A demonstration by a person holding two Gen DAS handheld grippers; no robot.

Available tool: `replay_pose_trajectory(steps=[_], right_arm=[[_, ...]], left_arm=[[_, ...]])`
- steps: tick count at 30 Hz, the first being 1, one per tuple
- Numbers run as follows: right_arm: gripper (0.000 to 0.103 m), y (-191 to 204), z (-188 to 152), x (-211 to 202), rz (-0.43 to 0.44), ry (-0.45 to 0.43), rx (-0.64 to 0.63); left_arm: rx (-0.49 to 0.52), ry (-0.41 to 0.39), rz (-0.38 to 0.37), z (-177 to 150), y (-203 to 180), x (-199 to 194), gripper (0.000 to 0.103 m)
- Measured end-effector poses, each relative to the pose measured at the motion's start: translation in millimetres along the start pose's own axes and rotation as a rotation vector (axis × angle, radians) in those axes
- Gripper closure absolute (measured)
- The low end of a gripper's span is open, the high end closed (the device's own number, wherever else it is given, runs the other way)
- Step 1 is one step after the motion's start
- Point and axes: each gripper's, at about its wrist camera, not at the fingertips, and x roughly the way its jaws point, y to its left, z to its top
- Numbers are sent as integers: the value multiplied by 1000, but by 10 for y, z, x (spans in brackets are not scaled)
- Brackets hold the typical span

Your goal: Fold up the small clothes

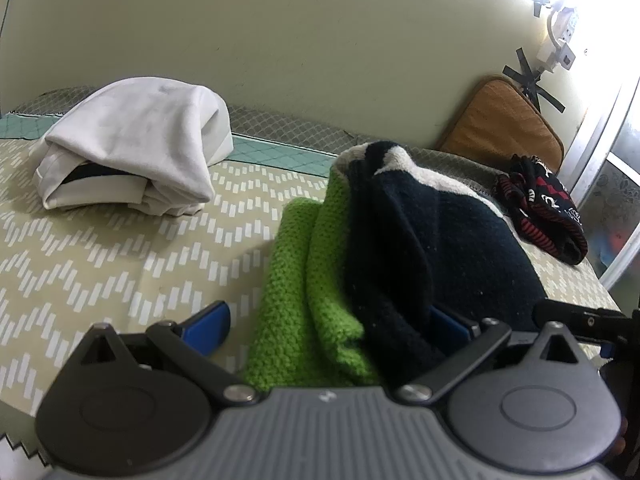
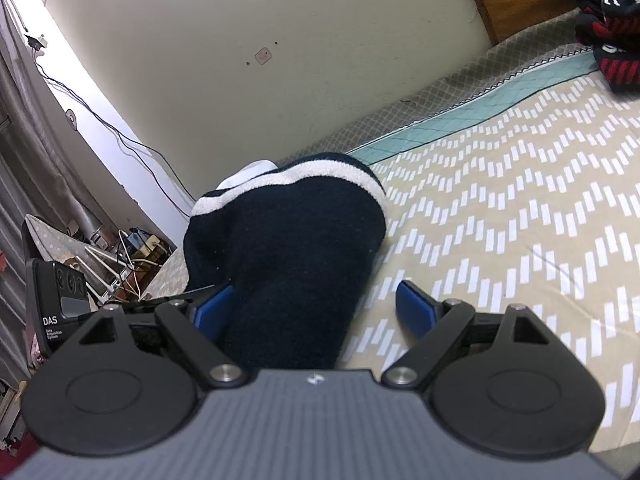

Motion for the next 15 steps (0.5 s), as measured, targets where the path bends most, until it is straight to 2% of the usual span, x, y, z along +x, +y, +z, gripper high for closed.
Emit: replay_pose_trajectory(steps=[15], right_arm=[[12, -14, 11, 19, 10, 10, -9]], left_arm=[[-6, -4, -4, -11, 1, -16, 0]])
